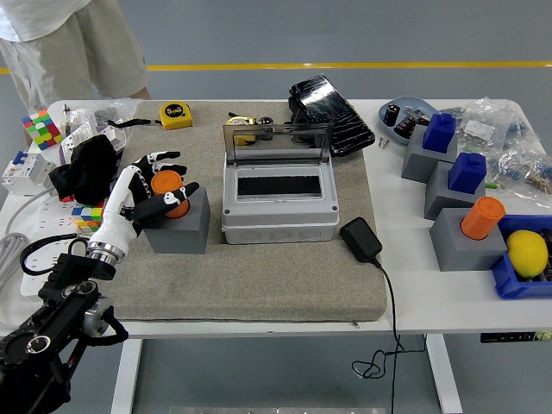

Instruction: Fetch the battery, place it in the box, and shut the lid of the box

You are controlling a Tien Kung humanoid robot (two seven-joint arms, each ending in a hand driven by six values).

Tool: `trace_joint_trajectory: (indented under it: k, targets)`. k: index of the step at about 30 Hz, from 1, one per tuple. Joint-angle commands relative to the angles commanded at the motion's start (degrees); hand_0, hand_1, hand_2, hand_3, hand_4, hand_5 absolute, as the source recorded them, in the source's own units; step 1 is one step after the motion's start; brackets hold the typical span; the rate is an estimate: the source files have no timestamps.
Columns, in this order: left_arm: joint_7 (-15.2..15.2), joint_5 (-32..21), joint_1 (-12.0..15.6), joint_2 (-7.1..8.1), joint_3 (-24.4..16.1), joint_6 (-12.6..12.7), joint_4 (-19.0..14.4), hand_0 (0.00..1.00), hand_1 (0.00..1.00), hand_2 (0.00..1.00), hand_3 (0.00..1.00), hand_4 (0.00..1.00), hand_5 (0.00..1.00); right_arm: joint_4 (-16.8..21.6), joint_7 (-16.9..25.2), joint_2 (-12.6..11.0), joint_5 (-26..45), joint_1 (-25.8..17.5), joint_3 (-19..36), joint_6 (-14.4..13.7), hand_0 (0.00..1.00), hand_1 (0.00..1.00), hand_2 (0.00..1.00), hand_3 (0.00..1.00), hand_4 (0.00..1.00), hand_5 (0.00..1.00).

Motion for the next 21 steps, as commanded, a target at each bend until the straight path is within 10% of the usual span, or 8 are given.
trace_joint_trajectory:
  k: [21]
  targets:
    - [-0.16,1.28,-0.32,-0.34,0.98,0.68,-0.83,0.504,0.52,0.514,0.605,0.998,0.034,0.0,-0.01,-0.02,0.05,0.05,0.01,0.01,0.614,0.659,0.683,0.589,0.988,0.558]
